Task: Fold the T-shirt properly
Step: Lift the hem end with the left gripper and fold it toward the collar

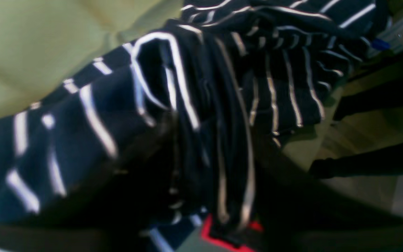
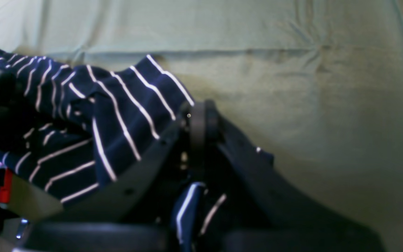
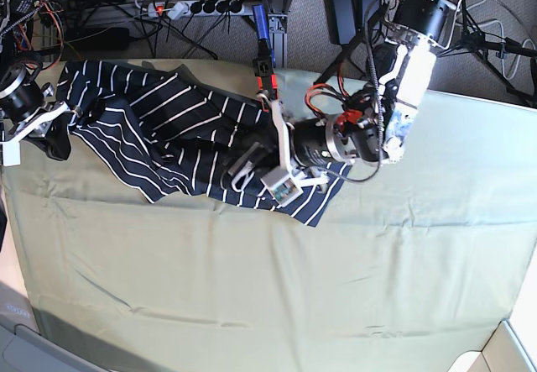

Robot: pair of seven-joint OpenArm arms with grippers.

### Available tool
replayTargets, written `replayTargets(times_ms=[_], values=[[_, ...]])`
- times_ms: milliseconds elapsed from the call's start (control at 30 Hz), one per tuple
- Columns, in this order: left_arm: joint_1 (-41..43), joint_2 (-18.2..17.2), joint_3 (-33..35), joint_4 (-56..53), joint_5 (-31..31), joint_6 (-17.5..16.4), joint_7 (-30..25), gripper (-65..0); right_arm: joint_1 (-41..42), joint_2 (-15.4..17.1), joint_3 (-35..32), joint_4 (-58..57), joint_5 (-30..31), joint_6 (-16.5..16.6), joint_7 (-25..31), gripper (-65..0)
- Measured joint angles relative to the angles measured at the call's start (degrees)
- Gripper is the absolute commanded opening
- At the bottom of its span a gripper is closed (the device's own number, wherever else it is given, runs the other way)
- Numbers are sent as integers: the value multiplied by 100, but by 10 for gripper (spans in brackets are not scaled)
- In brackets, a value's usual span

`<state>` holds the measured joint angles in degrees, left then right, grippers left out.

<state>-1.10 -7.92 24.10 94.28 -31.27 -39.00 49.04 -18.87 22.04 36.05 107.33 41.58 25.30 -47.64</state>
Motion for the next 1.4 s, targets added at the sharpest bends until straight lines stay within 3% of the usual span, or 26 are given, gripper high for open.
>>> replayTargets(times_ms=[233,733,1067,1233,1400], values=[[42,2,527,-2,-20,2,-245,-316,0,0,0,0,-87,0,0,-650],[-4,293,518,20,-361,9,-243,-317,0,-2,0,0,-87,0,0,-650],[-2,304,520,734,-431,9,-15,-317,2,0,0,0,-284,0,133,-650],[-2,304,446,796,-435,9,-15,-317,2,0,0,0,-328,0,136,-530],[0,313,-114,796,-428,4,13,-317,2,-2,22,0,-608,-20,243,-500]])
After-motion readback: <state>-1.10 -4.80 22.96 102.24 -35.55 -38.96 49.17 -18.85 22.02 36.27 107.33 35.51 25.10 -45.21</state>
